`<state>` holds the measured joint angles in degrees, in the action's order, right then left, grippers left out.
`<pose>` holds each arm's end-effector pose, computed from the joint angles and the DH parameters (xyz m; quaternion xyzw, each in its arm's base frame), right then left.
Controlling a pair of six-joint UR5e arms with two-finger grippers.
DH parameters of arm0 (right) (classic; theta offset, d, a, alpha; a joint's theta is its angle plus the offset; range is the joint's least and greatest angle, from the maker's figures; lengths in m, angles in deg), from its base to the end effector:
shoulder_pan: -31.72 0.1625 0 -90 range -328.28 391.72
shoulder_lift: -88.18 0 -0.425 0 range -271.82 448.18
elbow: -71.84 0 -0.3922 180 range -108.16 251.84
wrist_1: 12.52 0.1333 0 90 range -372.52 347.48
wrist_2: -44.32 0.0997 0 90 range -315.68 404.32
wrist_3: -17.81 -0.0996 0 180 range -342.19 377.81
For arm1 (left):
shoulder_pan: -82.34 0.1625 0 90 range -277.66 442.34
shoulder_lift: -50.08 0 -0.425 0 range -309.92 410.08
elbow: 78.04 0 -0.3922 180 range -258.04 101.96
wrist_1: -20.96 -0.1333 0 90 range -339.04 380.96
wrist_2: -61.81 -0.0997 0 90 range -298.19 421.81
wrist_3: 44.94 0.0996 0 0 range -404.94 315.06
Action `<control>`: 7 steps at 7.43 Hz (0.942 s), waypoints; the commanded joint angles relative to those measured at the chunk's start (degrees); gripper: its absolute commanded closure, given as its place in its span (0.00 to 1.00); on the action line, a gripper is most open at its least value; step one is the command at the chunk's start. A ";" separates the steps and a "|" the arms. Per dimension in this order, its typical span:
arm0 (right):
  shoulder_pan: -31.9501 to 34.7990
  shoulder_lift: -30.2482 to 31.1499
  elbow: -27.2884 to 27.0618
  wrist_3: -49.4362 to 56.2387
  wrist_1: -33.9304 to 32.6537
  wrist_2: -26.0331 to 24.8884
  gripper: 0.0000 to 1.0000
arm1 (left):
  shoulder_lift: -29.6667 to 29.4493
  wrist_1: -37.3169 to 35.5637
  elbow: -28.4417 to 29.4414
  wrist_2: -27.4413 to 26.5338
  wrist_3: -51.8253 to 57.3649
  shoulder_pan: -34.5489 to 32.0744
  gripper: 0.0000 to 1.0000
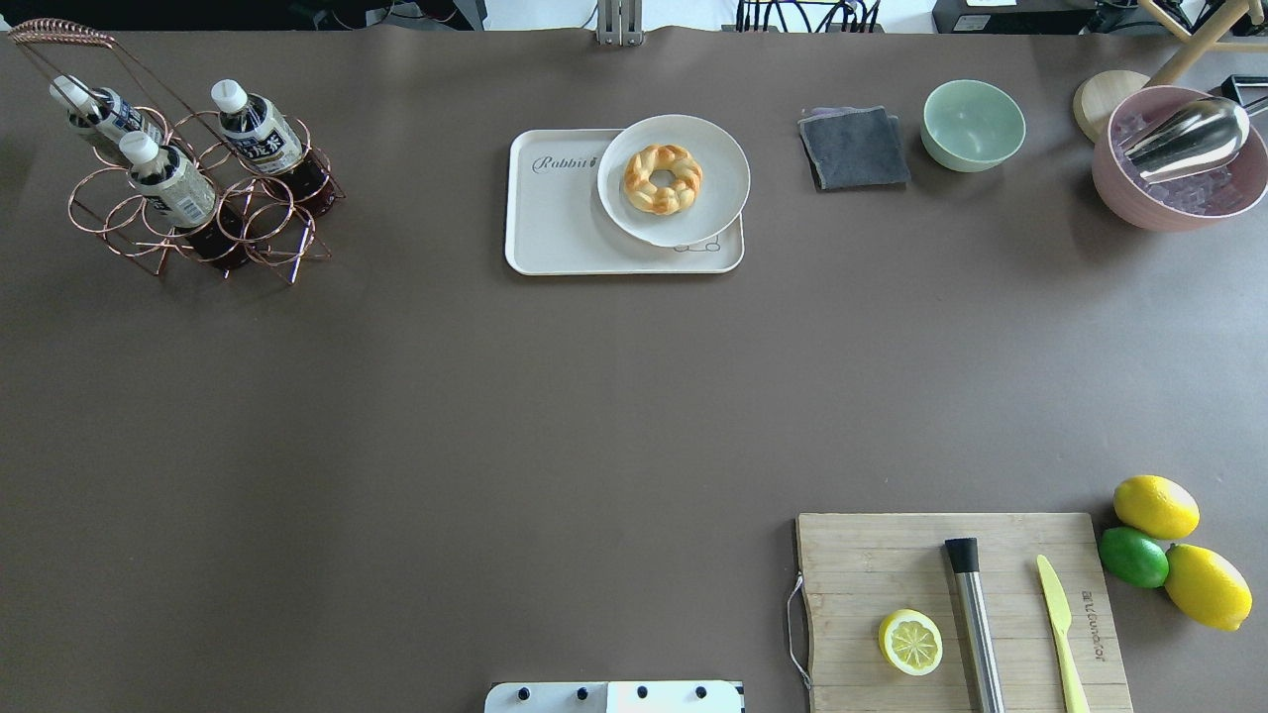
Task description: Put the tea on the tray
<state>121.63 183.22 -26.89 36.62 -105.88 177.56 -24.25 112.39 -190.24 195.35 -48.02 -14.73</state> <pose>0.0644 -0.4543 0.6326 0.0626 -0.3631 -0.1537 0.9169 -0.1114 -0.3727 0.5848 0.0773 0.3675 -0.0563 0.9251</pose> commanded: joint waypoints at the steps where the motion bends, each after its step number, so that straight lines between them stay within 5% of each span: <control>1: 0.00 -0.03 -0.40 0.00 0.10 0.62 0.00 | 0.59 1.38 0.06 -0.12 -0.08 0.29 0.03; 7: 0.44 -0.12 -2.60 0.00 0.11 0.36 0.00 | 1.65 1.29 -0.21 0.50 0.09 1.70 0.03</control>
<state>121.72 183.08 -29.46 36.60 -105.77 177.85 -22.64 113.55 -190.45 195.60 -48.05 -13.22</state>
